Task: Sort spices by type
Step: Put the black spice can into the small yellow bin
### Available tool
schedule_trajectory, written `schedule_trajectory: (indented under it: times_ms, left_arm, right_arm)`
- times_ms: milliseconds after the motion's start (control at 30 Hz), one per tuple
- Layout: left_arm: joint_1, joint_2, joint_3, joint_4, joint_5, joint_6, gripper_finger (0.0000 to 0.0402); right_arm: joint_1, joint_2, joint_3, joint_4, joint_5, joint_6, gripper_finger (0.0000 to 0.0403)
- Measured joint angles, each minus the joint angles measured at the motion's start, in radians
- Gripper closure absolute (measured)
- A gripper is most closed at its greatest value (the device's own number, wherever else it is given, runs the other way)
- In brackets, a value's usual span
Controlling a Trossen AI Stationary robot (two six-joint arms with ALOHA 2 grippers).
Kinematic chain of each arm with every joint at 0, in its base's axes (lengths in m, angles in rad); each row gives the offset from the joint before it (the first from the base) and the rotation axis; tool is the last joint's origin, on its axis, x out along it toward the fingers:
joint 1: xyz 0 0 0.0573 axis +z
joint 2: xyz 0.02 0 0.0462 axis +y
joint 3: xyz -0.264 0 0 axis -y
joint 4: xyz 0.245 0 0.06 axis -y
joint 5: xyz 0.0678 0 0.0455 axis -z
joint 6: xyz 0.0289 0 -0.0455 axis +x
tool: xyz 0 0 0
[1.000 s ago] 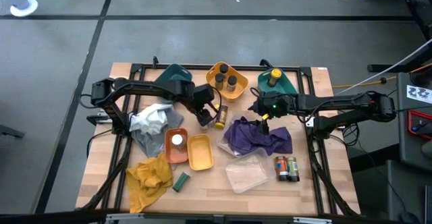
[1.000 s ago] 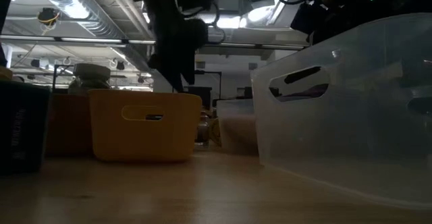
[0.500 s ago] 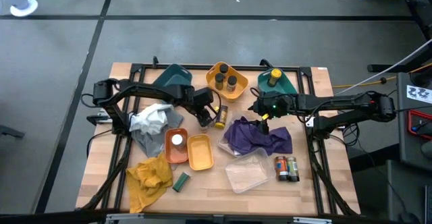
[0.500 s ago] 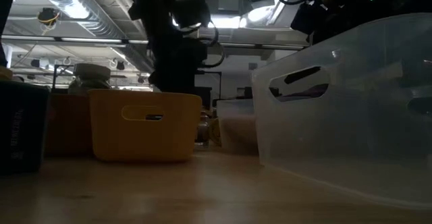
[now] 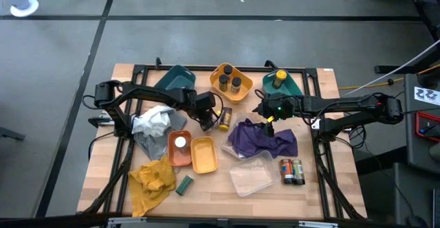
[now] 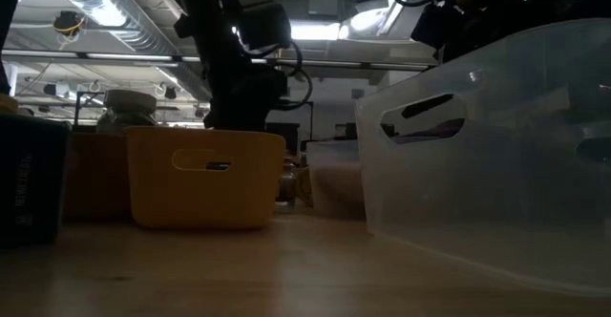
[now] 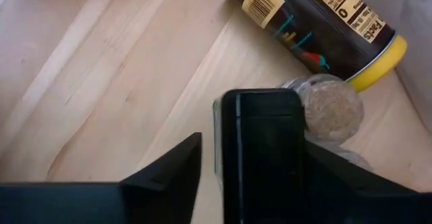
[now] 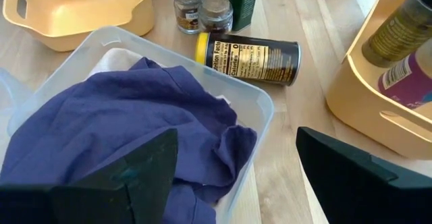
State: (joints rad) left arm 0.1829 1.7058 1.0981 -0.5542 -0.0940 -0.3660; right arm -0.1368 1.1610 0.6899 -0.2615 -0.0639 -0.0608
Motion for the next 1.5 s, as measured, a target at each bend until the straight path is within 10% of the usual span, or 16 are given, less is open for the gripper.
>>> schedule_trajectory:
  times_ms: [167,867,1500]
  left_arm:
    - [0.000,0.000,0.001,-0.001,-0.001,0.000,0.0289]
    - [-0.105,-0.002,0.351,-0.415,0.048,0.115,0.0289]
    - [-0.362,-0.002,0.213,-0.246,0.081,-0.017,0.0285]
  right_arm:
    - [0.000,0.000,0.000,0.000,0.000,0.000,0.0102]
    - [0.000,0.000,0.000,-0.002,0.000,0.002,0.0102]
    - [0.000,0.000,0.000,-0.002,0.000,0.003,0.0102]
